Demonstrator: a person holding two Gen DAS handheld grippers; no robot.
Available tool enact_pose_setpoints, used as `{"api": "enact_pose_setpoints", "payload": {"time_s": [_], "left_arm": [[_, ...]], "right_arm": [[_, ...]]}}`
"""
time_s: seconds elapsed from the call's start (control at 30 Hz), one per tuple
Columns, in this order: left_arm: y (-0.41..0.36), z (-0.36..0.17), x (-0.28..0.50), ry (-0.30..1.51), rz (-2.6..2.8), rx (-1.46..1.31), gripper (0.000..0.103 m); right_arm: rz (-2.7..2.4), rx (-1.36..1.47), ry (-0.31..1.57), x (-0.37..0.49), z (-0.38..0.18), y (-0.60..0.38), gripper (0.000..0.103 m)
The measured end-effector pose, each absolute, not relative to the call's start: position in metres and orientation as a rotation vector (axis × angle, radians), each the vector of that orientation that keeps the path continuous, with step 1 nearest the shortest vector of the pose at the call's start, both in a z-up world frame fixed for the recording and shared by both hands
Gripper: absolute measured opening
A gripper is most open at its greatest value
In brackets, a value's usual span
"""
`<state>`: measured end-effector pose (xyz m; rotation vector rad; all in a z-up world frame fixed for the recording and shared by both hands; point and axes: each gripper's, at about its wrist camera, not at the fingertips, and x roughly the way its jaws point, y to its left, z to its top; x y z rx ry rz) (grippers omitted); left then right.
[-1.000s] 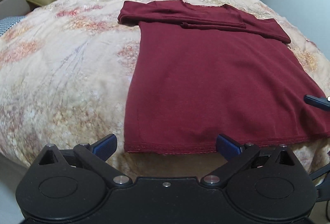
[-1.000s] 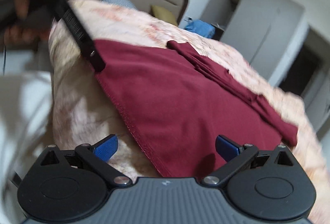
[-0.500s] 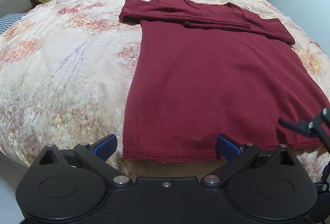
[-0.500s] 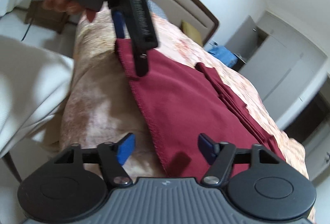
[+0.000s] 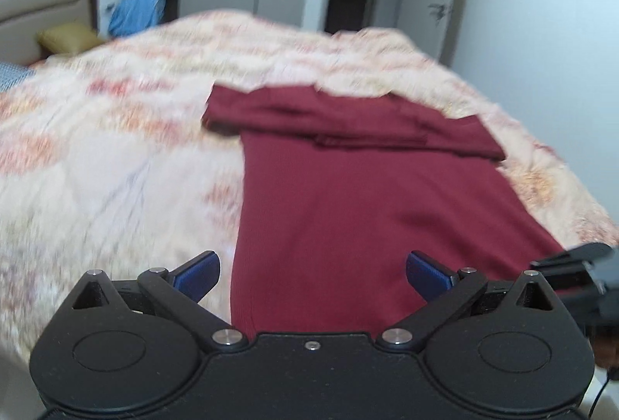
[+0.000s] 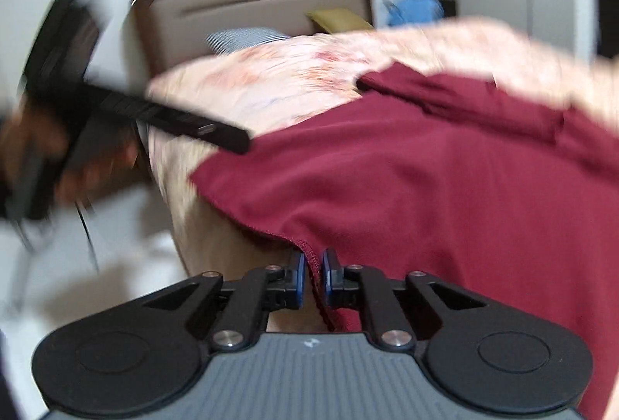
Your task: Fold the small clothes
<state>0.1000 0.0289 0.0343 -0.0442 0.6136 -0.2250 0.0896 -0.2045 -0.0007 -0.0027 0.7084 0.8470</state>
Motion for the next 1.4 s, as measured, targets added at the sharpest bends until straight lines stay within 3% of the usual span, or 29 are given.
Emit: {"api": "enact_pose_setpoints", "payload": {"time_s": [0.33,0.8,1.0,1.07,1.2,1.3,1.4], "left_arm": [[-0.021,0.003,0.072,0.542,-0.399,0.245,0.102],[-0.042,-0.028,0.076,0.529,-0.279,0.426,0.095],[-0.041,-0.03,0.074,0.505,-0.25,0.465,0.078],[-0.04,-0.029,0.072,0.496,-0.252,0.471,0.066],[-0.038,-0.028,0.072,0.505,-0.22,0.5,0.054],[-0.03,-0.023,0.074,0.525,-0.222,0.473,0.04],[-0.021,-0.018,0.077,0.544,-0.224,0.438,0.018]], "right_arm": [[0.864,0.205,0.861,0.132,0.004,-0.224,0.01],[0.853,0.075,0.785,0.125,0.028,-0.211,0.009],[0.854,0.092,0.766,0.129,0.034,-0.212,0.009],[0.855,0.086,0.758,0.128,0.037,-0.211,0.009],[0.858,0.071,0.745,0.126,0.041,-0.211,0.009],[0.856,0.059,0.737,0.124,0.043,-0.21,0.009],[0.857,0.046,0.731,0.121,0.044,-0.209,0.009]]}}
